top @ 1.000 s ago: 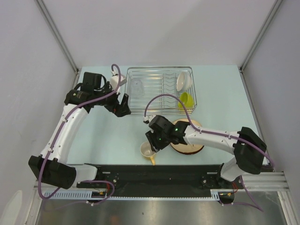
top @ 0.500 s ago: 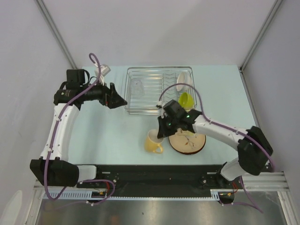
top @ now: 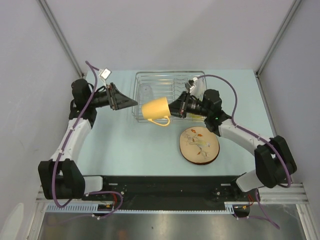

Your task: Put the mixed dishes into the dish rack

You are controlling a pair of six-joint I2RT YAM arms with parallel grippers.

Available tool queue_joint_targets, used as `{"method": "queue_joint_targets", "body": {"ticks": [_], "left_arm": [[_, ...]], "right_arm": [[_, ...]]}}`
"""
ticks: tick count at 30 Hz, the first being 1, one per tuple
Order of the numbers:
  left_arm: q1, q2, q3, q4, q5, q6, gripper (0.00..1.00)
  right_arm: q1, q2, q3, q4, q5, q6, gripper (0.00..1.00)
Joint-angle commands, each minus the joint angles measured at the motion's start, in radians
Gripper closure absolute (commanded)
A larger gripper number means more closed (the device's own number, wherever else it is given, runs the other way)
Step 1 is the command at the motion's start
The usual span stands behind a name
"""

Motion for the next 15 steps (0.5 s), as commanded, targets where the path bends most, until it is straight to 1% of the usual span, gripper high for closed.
{"method": "queue_joint_targets", "body": {"ticks": [1, 3, 6, 7, 8, 11, 12, 15], "left_arm": [[0.006, -0.012, -0.039, 0.589, 0.085, -0.475, 0.0], [0.006, -0.014, -0.062, 0.634, 0.074, -0.537, 0.0], [0.003, -0.018, -0.086, 0.706, 0.063, -0.593, 0.0], [-0.003, -0.018, -0.099, 0.743, 0.06, -0.609, 0.0], [-0.01, -0.018, -0.105, 0.746, 0.061, -0.618, 0.0], [-0.017, -0.028, -0.14, 0.725, 0.052, -0.58, 0.0], [-0.047, -0.029, -0.143, 0.69, 0.039, -0.563, 0.0], [-0.07, -0.026, -0.136, 0.645, 0.02, -0.512, 0.0]], "right_arm": [[0.006, 0.052, -0.014, 0.43, -0.064, 0.297, 1.0], [0.003, 0.075, -0.017, 0.496, -0.059, 0.32, 1.0], [0.004, 0.088, -0.02, 0.512, -0.044, 0.328, 1.0], [0.003, 0.101, -0.022, 0.526, -0.041, 0.334, 1.0], [0.004, 0.109, -0.022, 0.561, -0.038, 0.36, 1.0], [0.004, 0.14, -0.02, 0.633, -0.024, 0.403, 1.0], [0.006, 0.147, -0.022, 0.642, -0.022, 0.406, 1.0], [0.009, 0.167, -0.02, 0.659, -0.016, 0.413, 1.0]]}}
